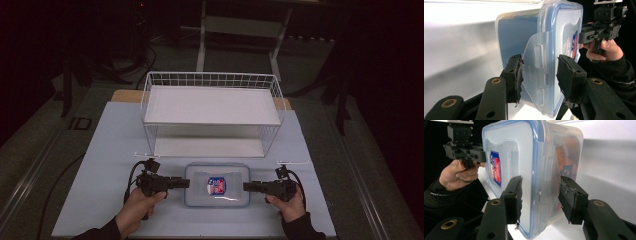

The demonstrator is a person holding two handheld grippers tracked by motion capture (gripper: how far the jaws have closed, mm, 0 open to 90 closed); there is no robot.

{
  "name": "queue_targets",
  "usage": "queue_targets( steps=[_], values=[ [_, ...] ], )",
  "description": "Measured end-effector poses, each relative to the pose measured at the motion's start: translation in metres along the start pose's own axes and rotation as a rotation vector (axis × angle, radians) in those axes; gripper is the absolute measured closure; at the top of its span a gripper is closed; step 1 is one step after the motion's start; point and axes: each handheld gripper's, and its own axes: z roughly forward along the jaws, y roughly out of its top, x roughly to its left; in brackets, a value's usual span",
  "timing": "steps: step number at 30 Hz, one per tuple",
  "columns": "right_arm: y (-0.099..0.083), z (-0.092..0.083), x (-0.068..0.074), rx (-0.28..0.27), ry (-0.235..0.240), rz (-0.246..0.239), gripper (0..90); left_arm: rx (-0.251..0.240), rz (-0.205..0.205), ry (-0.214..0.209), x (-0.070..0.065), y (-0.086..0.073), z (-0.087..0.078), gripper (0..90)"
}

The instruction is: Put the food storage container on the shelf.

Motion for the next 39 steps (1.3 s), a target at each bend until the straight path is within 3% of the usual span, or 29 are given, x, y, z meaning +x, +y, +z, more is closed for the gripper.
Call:
queue_targets(
  steps=[11, 20, 33, 36, 39],
  values=[
    [0.024, -0.006, 0.009, -0.048, 0.000, -0.022, 54.4, -0.083, 0.025, 0.019, -0.008, 0.026, -0.010, 55.5],
    [0.056, -0.004, 0.010, -0.086, -0.032, -0.054, 54.2, -0.148, 0.018, 0.035, 0.002, 0.044, -0.007, 55.0],
    [0.076, 0.017, -0.015, -0.124, -0.053, -0.062, 53.3, -0.189, 0.017, 0.099, 0.023, 0.055, 0.008, 54.4],
    [0.077, 0.020, -0.020, -0.133, -0.061, -0.060, 52.9, -0.198, 0.040, 0.134, 0.025, 0.055, 0.014, 53.7],
    [0.076, 0.023, -0.026, -0.159, -0.071, -0.052, 52.5, -0.218, 0.054, 0.130, 0.028, 0.056, 0.018, 53.6]
  ],
)
